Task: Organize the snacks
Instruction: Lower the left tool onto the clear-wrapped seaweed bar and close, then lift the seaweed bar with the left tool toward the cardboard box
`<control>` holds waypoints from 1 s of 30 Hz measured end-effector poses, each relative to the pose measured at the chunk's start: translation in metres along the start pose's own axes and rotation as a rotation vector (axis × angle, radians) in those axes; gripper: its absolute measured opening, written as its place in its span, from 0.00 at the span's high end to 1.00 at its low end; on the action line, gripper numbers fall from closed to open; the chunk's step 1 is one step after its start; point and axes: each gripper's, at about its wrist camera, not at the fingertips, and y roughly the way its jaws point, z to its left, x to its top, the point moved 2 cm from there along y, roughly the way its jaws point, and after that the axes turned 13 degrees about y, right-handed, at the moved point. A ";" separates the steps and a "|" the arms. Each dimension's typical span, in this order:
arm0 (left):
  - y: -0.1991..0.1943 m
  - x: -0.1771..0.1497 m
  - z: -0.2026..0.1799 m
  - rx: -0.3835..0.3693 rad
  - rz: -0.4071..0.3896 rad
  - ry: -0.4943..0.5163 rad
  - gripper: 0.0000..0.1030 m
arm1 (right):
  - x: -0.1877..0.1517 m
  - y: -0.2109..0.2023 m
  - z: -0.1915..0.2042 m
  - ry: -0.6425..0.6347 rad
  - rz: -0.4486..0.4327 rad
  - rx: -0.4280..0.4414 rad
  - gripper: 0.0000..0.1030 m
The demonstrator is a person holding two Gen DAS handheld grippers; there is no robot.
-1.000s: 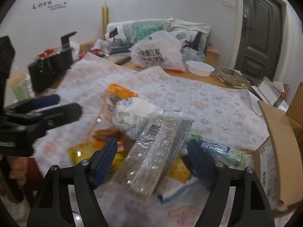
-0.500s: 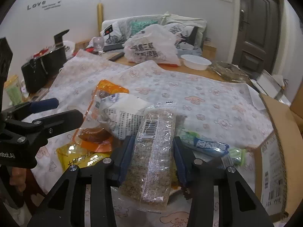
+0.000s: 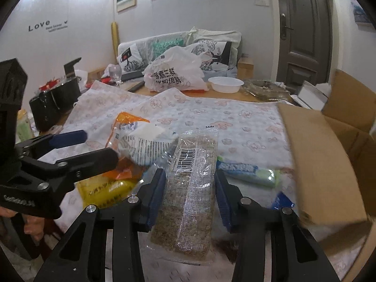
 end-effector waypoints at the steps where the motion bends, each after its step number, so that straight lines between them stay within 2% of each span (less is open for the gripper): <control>1: 0.000 0.003 -0.007 -0.001 0.001 0.001 0.01 | -0.003 -0.005 -0.005 0.007 -0.007 0.002 0.64; 8: 0.017 0.017 -0.048 -0.021 0.038 0.028 0.17 | -0.029 -0.022 -0.027 0.049 -0.020 0.007 0.64; 11: 0.035 0.017 -0.060 0.012 0.086 0.034 0.35 | -0.037 -0.024 -0.036 0.076 -0.032 0.002 0.64; 12: 0.040 0.016 -0.060 0.020 0.101 0.026 0.38 | -0.039 -0.024 -0.039 0.083 -0.035 0.001 0.64; 15: 0.055 0.012 -0.056 0.081 0.135 0.000 0.39 | -0.042 -0.024 -0.045 0.090 -0.035 0.013 0.63; 17: 0.060 0.011 -0.055 0.072 0.136 -0.013 0.41 | -0.044 -0.023 -0.047 0.096 -0.034 0.023 0.63; 22: 0.070 0.014 -0.055 0.075 0.138 -0.014 0.52 | -0.043 -0.020 -0.053 0.117 -0.031 0.038 0.63; 23: 0.074 0.014 -0.056 0.072 0.144 -0.014 0.59 | -0.043 -0.020 -0.053 0.120 -0.031 0.038 0.63; 24: 0.076 0.014 -0.056 0.070 0.138 -0.016 0.60 | -0.042 -0.019 -0.053 0.123 -0.030 0.040 0.63; 30: 0.078 0.014 -0.054 0.061 0.125 -0.026 0.63 | -0.043 -0.019 -0.056 0.136 -0.027 0.042 0.63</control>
